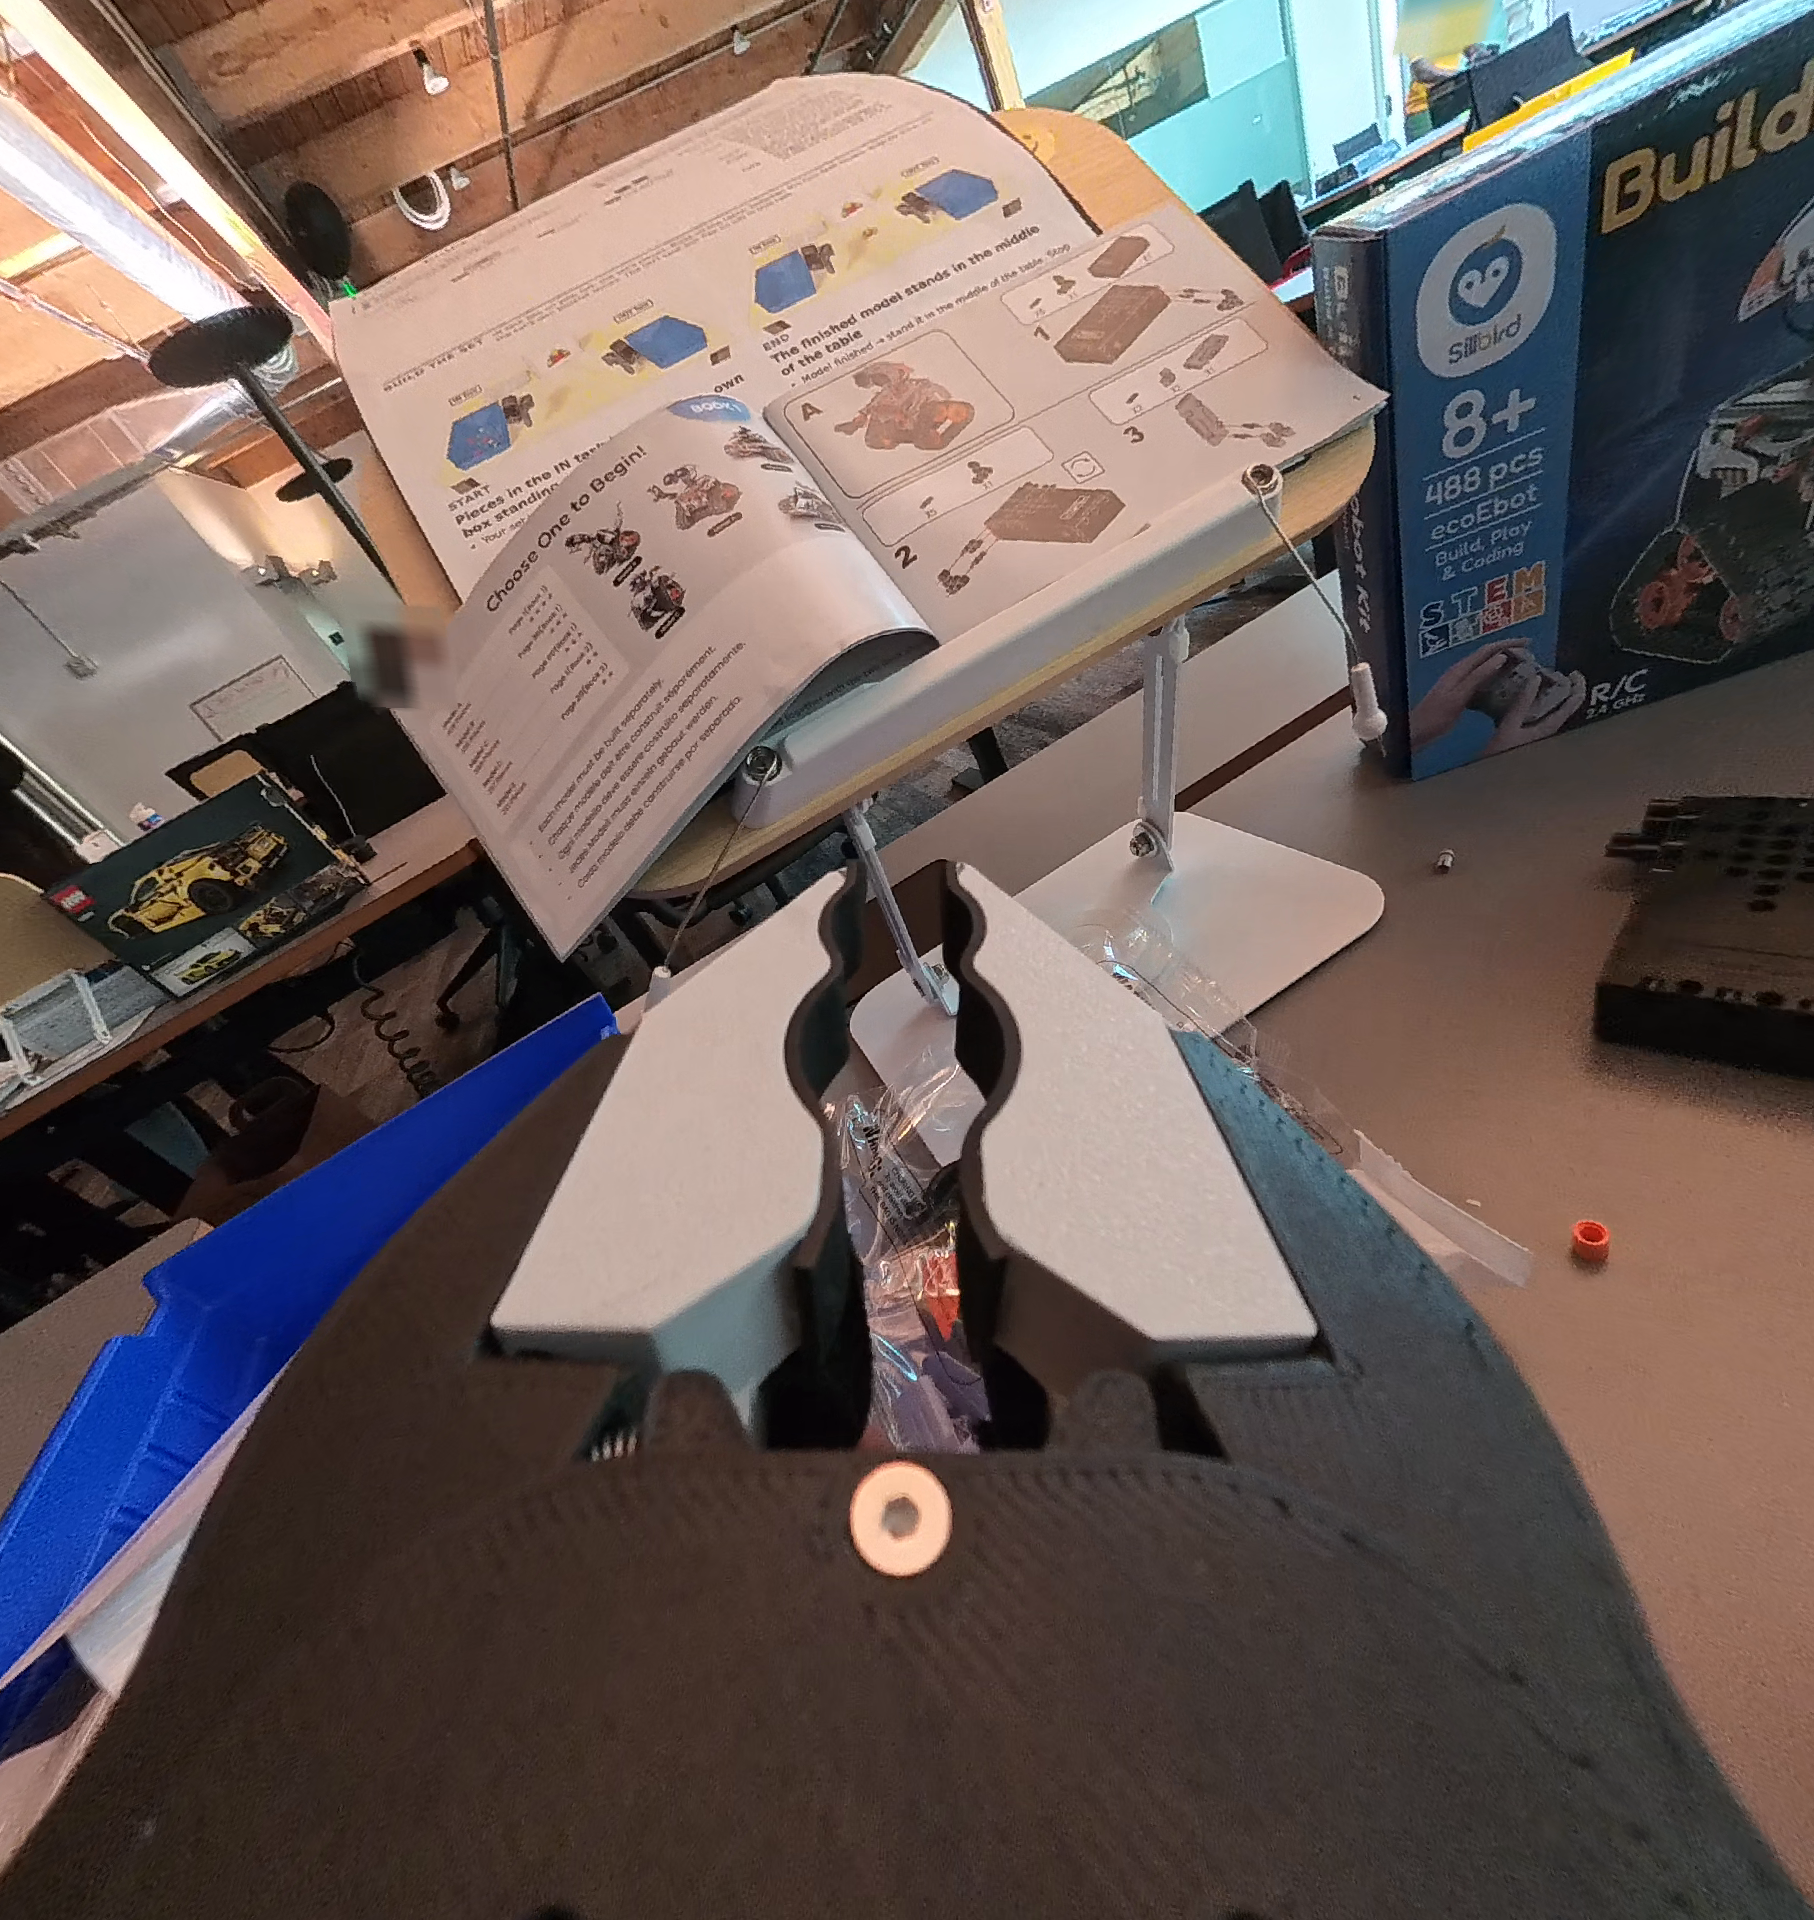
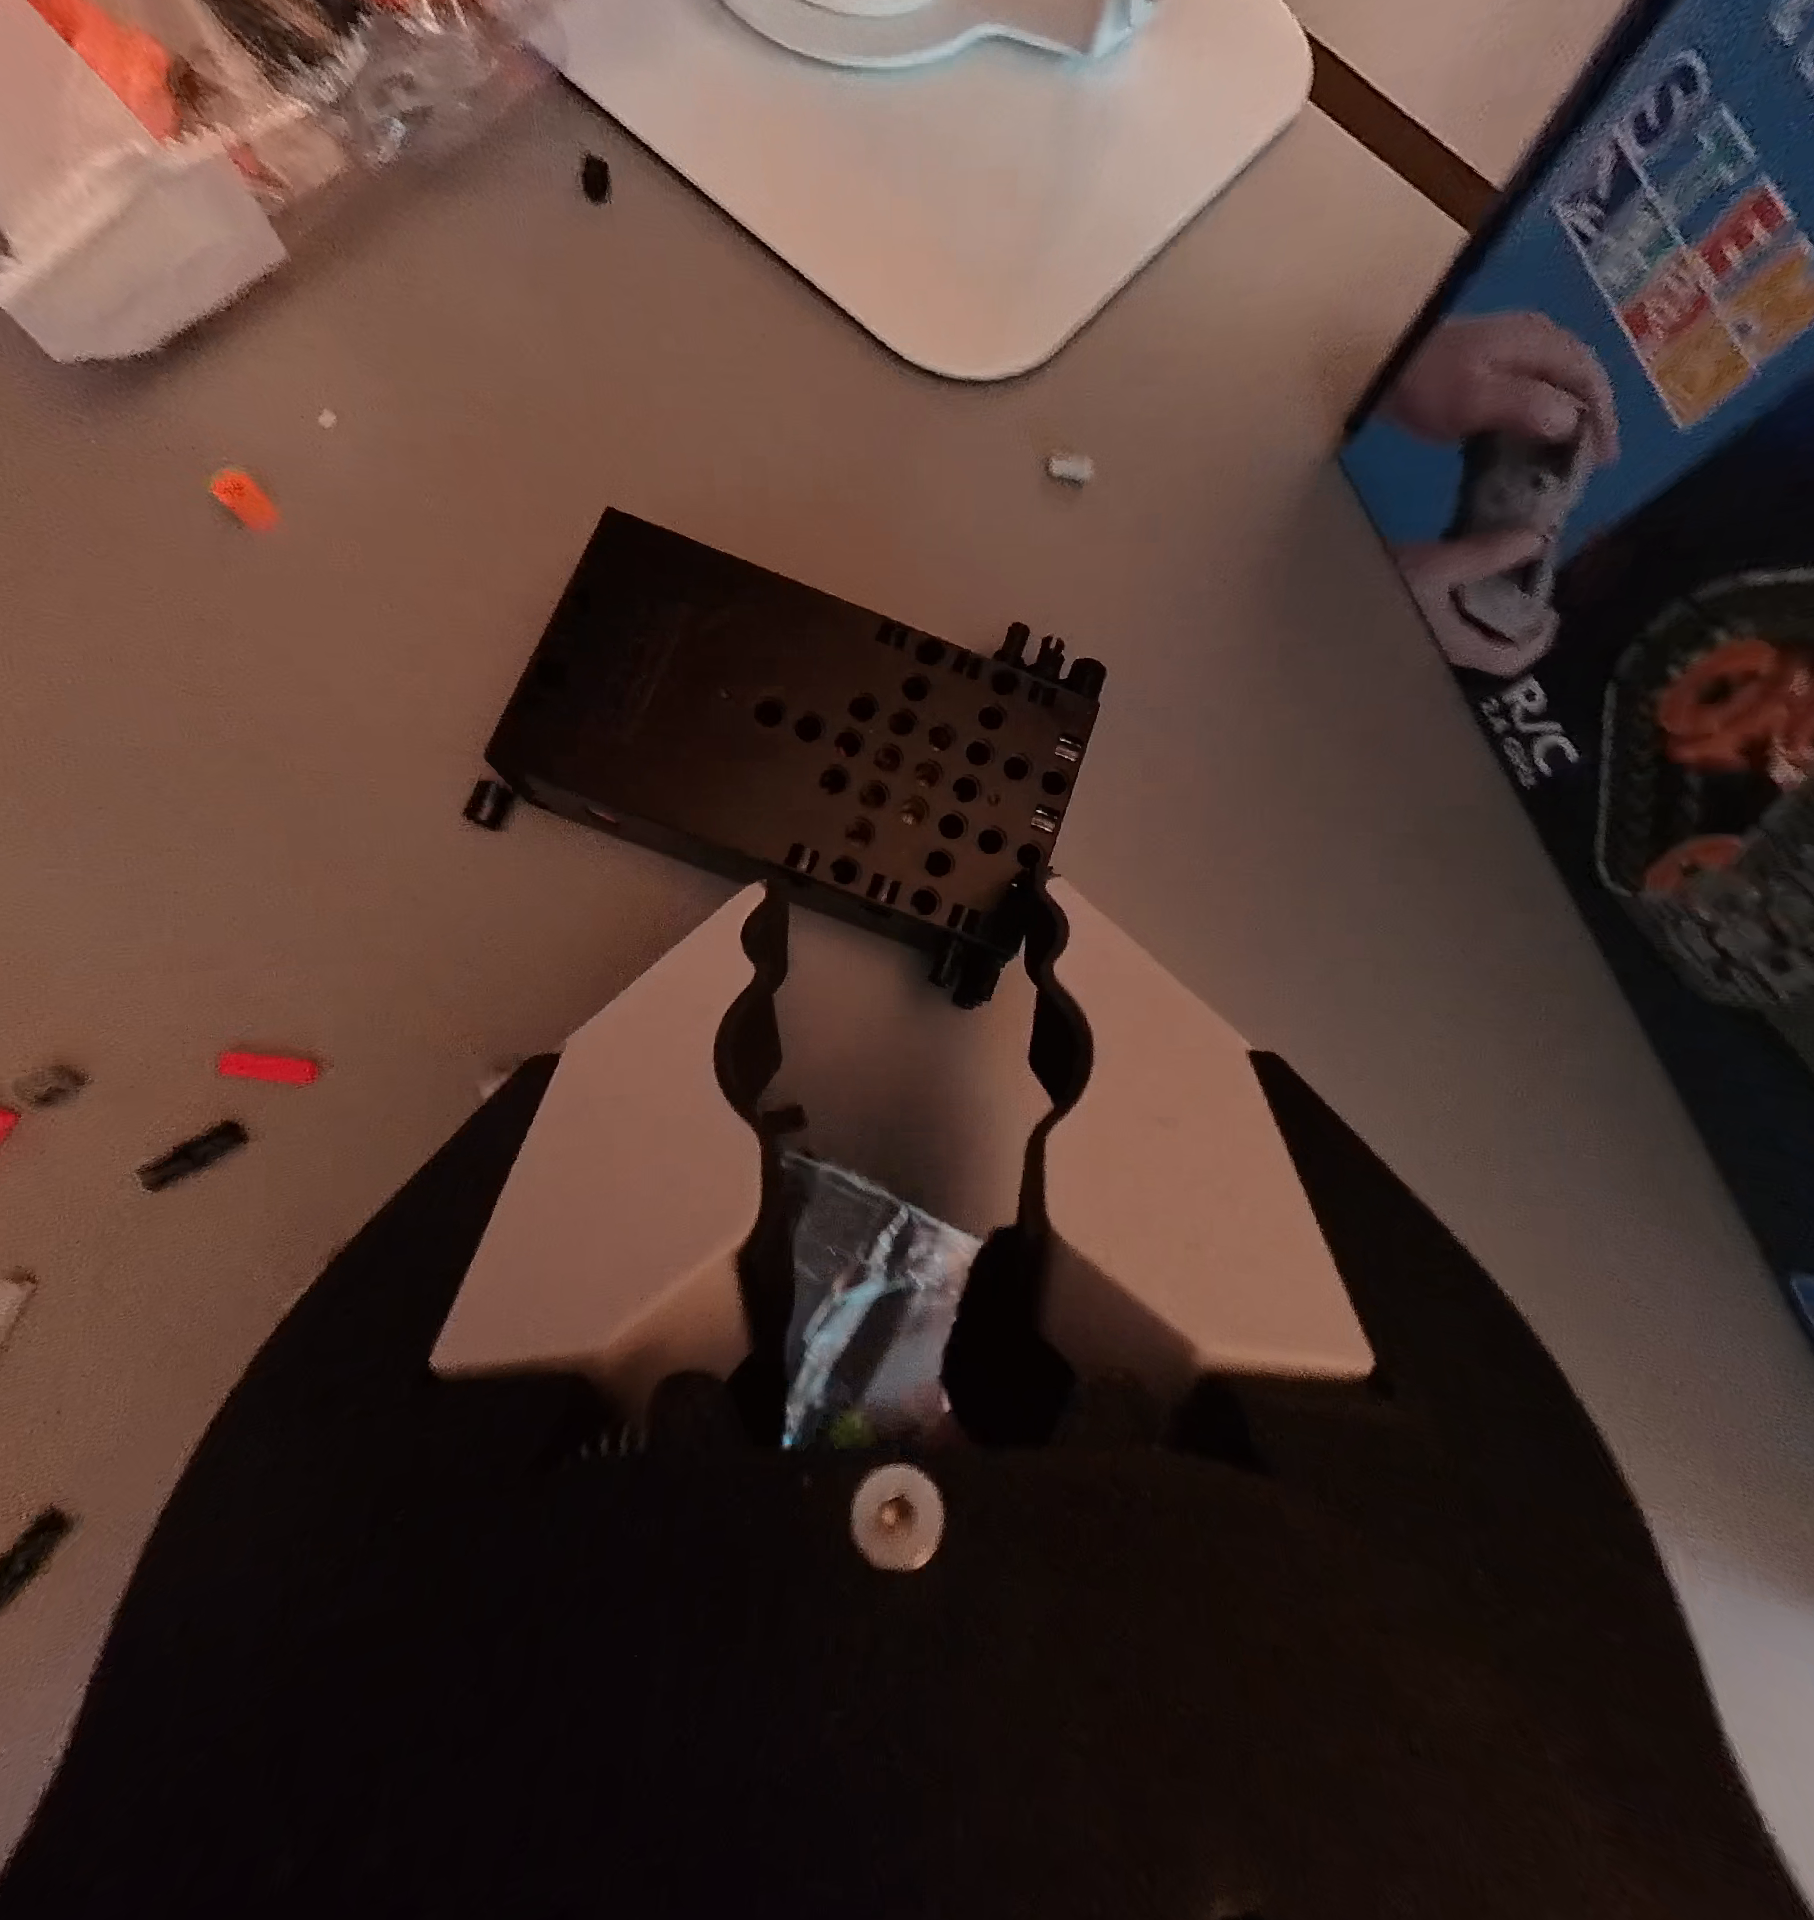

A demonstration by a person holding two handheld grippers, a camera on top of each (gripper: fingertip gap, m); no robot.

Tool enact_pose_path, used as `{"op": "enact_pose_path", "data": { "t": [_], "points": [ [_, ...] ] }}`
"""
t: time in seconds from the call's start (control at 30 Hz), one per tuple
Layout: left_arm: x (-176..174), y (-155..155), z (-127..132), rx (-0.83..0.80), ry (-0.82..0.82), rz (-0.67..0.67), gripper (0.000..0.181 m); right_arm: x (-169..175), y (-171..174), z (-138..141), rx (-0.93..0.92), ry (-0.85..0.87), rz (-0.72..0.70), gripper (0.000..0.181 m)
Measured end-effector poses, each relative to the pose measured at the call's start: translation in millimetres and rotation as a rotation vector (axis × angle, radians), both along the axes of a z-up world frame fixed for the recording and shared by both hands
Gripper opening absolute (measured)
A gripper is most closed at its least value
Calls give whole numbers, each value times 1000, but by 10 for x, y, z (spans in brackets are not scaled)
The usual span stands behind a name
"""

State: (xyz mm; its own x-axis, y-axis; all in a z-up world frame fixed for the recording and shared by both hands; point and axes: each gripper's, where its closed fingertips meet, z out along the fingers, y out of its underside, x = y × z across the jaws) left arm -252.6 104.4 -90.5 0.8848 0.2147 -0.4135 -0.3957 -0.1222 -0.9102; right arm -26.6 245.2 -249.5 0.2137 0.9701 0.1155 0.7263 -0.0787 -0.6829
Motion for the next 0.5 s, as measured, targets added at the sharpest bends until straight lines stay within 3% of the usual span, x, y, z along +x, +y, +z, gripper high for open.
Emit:
{"op": "enact_pose_path", "data": {
  "t": [0.17, 0.33, 0.5],
  "points": [
    [12, -12, 59, 14, 12, -3, 12, -86, -143, 141, 29, 54, 34, 45],
    [100, -92, 263, 52, 34, -10, 13, 290, -133, 309, 89, 96, -38, 44],
    [174, -259, 379, 46, -44, -16, 16, 607, -383, 158, 65, 89, -36, 44]
  ]
}}
